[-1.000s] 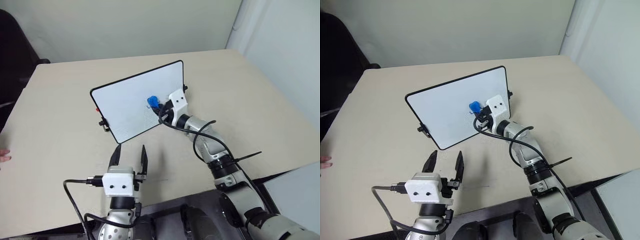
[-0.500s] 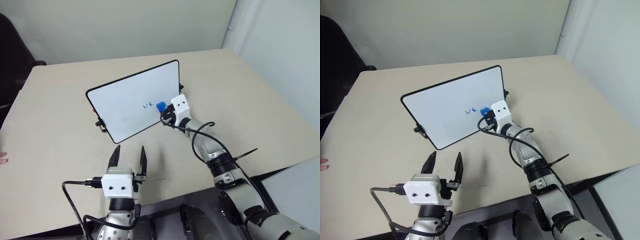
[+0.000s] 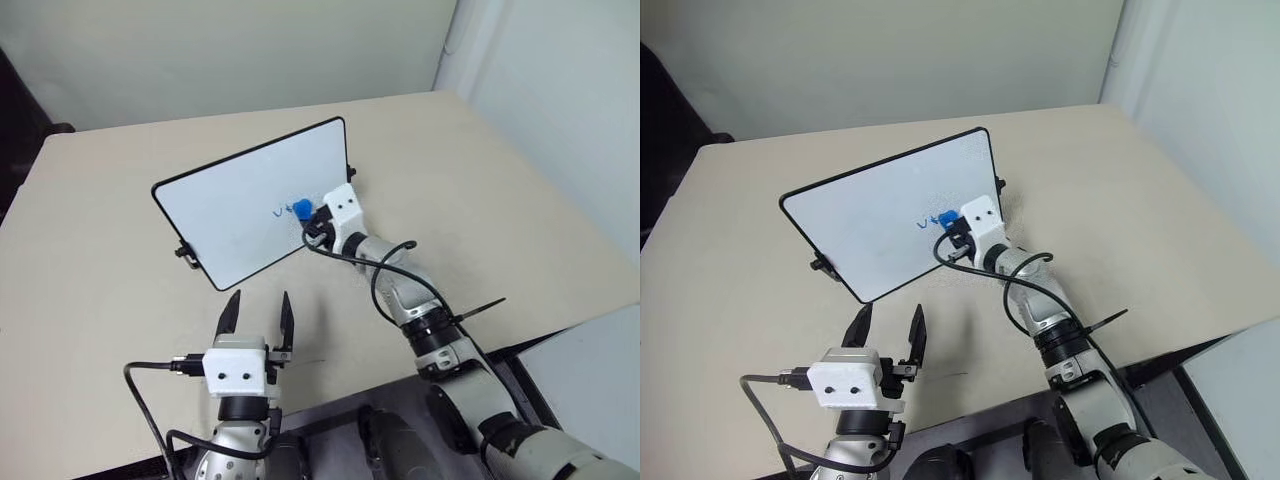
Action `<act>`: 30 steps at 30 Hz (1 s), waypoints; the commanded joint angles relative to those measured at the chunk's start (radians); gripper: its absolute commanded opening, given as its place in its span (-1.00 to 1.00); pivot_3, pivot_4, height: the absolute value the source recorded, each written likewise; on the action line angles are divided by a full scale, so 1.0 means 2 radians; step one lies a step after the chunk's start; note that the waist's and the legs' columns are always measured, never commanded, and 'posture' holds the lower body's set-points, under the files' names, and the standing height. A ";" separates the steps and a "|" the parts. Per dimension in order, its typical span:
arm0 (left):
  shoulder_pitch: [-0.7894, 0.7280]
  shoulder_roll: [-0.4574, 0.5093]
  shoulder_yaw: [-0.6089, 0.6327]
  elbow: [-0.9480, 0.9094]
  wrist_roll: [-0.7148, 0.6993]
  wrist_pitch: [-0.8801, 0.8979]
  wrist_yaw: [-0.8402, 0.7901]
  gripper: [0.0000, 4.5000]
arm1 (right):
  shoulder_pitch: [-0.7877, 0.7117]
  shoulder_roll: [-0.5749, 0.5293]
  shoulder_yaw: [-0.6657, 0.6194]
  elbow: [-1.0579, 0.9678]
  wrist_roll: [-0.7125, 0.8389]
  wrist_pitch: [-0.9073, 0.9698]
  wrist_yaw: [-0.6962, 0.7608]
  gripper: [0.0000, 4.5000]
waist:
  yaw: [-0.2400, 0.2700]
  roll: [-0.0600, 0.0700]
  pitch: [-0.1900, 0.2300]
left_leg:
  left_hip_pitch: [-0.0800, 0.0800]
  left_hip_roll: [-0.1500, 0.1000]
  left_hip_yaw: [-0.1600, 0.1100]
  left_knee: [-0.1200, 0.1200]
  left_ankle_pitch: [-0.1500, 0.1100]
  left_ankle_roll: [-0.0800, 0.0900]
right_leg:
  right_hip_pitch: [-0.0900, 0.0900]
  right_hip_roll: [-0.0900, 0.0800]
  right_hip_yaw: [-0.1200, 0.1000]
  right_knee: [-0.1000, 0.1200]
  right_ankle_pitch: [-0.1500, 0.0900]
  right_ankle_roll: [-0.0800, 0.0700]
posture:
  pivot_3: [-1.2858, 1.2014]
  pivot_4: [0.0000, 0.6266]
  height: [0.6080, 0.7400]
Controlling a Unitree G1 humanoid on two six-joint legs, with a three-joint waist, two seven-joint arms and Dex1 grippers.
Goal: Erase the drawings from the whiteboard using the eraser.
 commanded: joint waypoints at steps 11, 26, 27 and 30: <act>0.008 -0.006 -0.021 -0.027 0.007 -0.010 0.000 0.52 | -0.038 0.045 0.061 0.013 -0.022 -0.022 0.028 -0.81 | -0.001 0.000 0.000 | 0.001 0.001 0.000 -0.001 0.001 -0.002 | -0.001 0.001 0.000 0.001 0.001 -0.001 | 0.03 -0.52 0.86; 0.000 -0.004 -0.021 -0.028 0.005 -0.002 -0.008 0.52 | -0.062 0.021 -0.007 0.049 -0.014 -0.020 -0.035 -0.81 | 0.002 -0.001 0.000 | 0.001 0.000 -0.001 0.001 0.005 -0.002 | 0.000 0.001 0.000 0.002 0.000 0.001 | 0.03 -0.52 0.86; 0.000 -0.004 -0.021 -0.029 0.004 -0.002 -0.009 0.52 | -0.063 0.020 -0.013 0.051 -0.012 -0.019 -0.038 -0.81 | 0.002 -0.001 0.000 | 0.001 0.000 -0.001 0.001 0.005 -0.002 | 0.000 0.001 0.000 0.002 0.000 0.001 | 0.03 -0.52 0.86; -0.001 -0.005 -0.022 -0.029 0.004 0.000 -0.011 0.52 | -0.070 0.018 -0.024 0.058 -0.014 -0.023 -0.045 -0.81 | 0.002 -0.001 0.000 | 0.001 0.000 -0.001 0.003 0.005 -0.002 | 0.000 0.001 0.000 0.002 0.000 0.000 | 0.03 -0.52 0.86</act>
